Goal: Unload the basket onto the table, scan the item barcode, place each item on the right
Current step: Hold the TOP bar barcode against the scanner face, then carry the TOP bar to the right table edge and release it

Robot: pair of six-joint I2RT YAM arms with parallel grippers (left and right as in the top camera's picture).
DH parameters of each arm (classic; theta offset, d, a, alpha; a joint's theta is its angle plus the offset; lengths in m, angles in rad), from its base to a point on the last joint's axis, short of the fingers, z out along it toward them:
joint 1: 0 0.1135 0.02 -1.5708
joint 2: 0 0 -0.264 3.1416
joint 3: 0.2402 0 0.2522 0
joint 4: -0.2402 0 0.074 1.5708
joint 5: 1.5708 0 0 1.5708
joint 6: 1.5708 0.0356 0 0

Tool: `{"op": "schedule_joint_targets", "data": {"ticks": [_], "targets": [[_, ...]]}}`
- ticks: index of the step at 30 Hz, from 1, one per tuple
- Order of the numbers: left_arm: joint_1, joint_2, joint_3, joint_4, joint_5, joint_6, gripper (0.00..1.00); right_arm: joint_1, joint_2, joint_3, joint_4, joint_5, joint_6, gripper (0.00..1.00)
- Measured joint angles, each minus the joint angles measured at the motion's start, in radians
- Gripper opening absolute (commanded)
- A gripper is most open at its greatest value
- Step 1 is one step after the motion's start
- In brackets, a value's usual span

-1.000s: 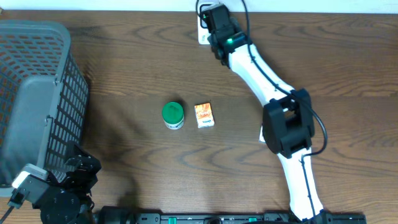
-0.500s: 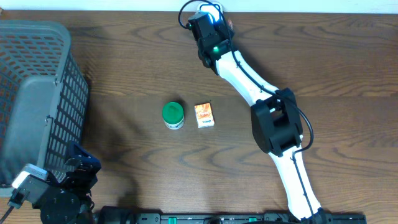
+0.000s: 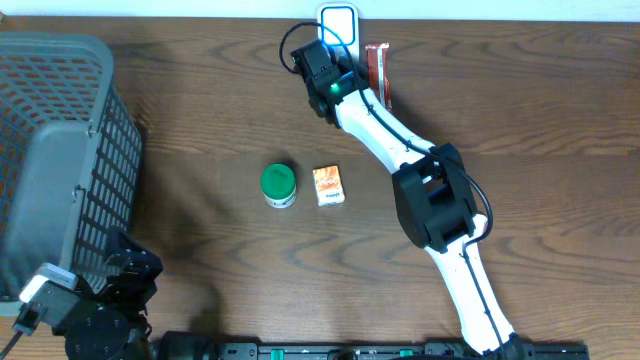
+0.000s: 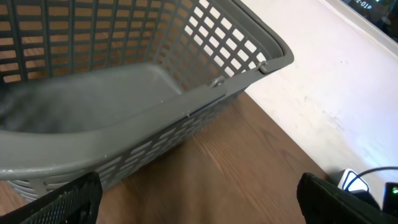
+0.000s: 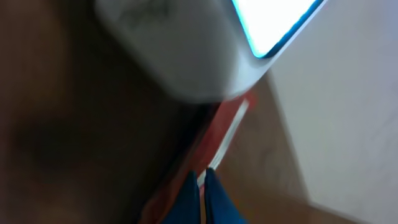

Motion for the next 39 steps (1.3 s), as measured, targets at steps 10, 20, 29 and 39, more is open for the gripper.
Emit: {"op": "schedule_joint_targets", "data": {"ticks": [10,20,29,39], "targets": [[0.0,0.0,0.0,0.0,0.0,0.0,0.98,-0.058,-0.044,-0.001,-0.229,-0.367,0.353,0.99],[0.0,0.0,0.0,0.0,0.0,0.0,0.98,-0.206,-0.076,-0.001,-0.249,-0.549,0.495,0.99],[0.0,0.0,0.0,0.0,0.0,0.0,0.98,-0.223,-0.063,0.0,-0.173,-0.604,0.546,0.99],[0.0,0.0,0.0,0.0,0.0,0.0,0.98,-0.241,0.004,0.011,-0.161,-0.646,0.636,0.11]]}}
